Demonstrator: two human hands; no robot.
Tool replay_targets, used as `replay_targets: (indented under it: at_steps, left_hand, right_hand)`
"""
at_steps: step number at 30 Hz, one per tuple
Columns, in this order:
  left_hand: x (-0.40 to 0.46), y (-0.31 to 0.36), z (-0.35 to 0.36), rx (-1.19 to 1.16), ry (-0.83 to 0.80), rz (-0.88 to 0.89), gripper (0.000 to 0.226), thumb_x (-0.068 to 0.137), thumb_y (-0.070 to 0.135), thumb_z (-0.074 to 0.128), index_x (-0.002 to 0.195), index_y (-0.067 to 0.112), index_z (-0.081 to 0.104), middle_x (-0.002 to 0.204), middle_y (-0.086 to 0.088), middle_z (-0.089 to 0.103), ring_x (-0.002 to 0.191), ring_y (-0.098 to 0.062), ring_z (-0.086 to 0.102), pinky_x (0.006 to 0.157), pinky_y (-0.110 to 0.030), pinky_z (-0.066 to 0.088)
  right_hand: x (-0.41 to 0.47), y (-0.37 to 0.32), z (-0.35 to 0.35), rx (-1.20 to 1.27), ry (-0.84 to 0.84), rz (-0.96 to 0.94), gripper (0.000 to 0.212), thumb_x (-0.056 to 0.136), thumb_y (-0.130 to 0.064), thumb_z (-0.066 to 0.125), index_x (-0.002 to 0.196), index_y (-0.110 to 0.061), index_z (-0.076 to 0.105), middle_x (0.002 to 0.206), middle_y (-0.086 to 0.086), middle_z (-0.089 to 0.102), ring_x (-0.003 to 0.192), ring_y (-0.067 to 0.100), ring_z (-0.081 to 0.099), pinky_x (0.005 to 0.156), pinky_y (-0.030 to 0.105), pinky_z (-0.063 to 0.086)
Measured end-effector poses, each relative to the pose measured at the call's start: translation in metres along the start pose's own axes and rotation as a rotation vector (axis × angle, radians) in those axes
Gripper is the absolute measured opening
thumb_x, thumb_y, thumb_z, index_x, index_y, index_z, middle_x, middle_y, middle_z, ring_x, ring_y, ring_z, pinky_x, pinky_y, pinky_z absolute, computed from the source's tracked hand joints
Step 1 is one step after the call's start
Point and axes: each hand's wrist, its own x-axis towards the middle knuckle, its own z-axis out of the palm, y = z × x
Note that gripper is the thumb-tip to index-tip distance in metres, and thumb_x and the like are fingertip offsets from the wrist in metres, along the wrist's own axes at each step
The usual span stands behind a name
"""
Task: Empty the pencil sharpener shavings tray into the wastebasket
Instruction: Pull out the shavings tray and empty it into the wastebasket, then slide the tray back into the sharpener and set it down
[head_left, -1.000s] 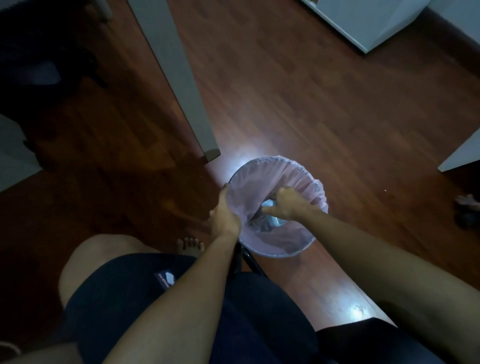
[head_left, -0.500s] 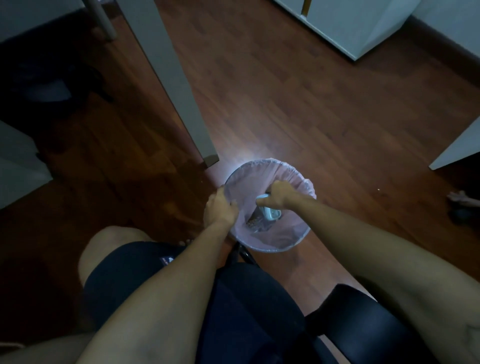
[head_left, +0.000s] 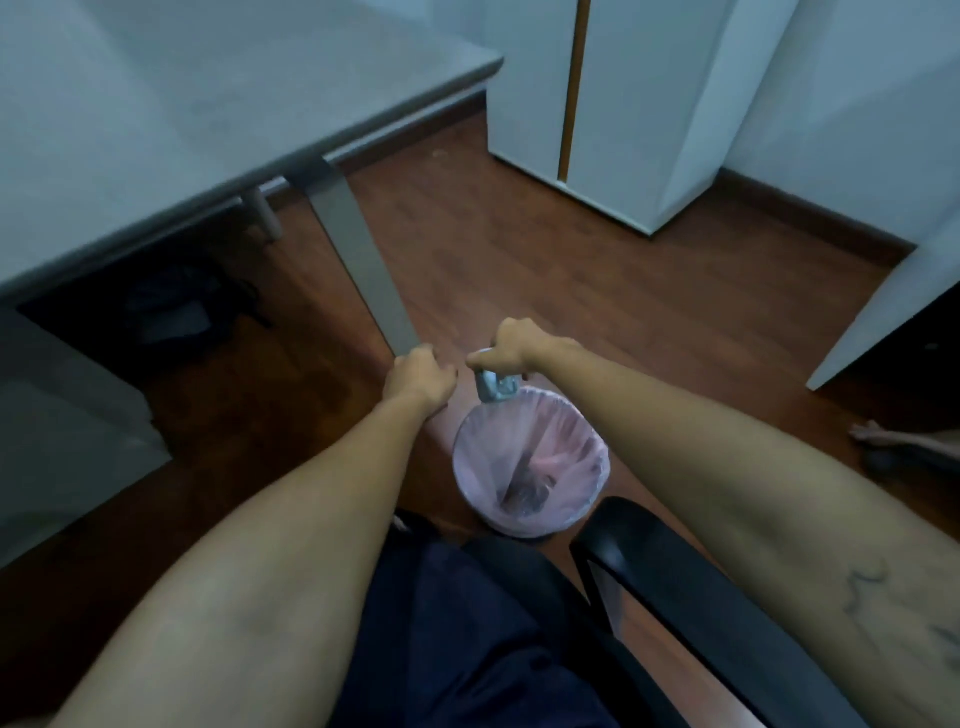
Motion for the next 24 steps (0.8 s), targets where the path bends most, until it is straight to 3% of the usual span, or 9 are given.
replay_targets:
  at_steps: [6,12,16,18,24]
  left_hand:
    - [-0.028,0.028,-0.082,-0.007,0.145,0.109,0.044,0.088,0.033,0.058,0.128,0.016,0.060,0.131,-0.014,0.064,0.123,-0.033,0.057,0.102,-0.036,0.047]
    - [-0.064,0.035,-0.189,0.012,0.324,0.183,0.042,0.089,0.030,0.055,0.128,0.013,0.060,0.132,-0.013,0.063,0.122,-0.033,0.057,0.100,-0.037,0.047]
    - [-0.095,0.022,-0.260,-0.007,0.446,0.181,0.042,0.090,0.023,0.053,0.129,0.010,0.059,0.133,-0.016,0.062,0.125,-0.033,0.055,0.101,-0.034,0.044]
    - [-0.110,0.010,-0.290,-0.032,0.516,0.163,0.043,0.089,0.023,0.055,0.130,0.010,0.059,0.134,-0.015,0.061,0.126,-0.032,0.054,0.101,-0.033,0.042]
    - [-0.148,-0.050,-0.359,-0.053,0.686,0.062,0.046,0.087,0.024,0.057,0.131,0.011,0.058,0.132,-0.013,0.062,0.125,-0.032,0.054,0.101,-0.034,0.042]
  right_hand:
    - [-0.050,-0.060,-0.064,0.052,0.150,-0.056,0.054,0.082,-0.058,0.062,0.061,-0.009,0.054,0.072,0.012,0.063,0.057,0.026,0.063,0.056,0.030,0.049]
    - [-0.103,-0.134,-0.122,0.061,0.289,-0.217,0.056,0.083,-0.059,0.060,0.071,-0.005,0.062,0.080,0.013,0.063,0.057,0.023,0.061,0.053,0.029,0.050]
    - [-0.130,-0.191,-0.144,0.095,0.305,-0.327,0.062,0.089,-0.056,0.055,0.111,0.001,0.066,0.107,0.019,0.063,0.099,0.036,0.066,0.079,0.042,0.059]
    - [-0.136,-0.219,-0.146,0.148,0.314,-0.360,0.065,0.088,-0.055,0.055,0.119,0.002,0.063,0.119,0.021,0.063,0.109,0.038,0.064,0.091,0.046,0.056]
    - [-0.149,-0.298,-0.131,0.342,0.214,-0.480,0.053,0.088,-0.046,0.058,0.117,-0.001,0.062,0.116,0.017,0.061,0.100,0.033,0.064,0.076,0.038,0.058]
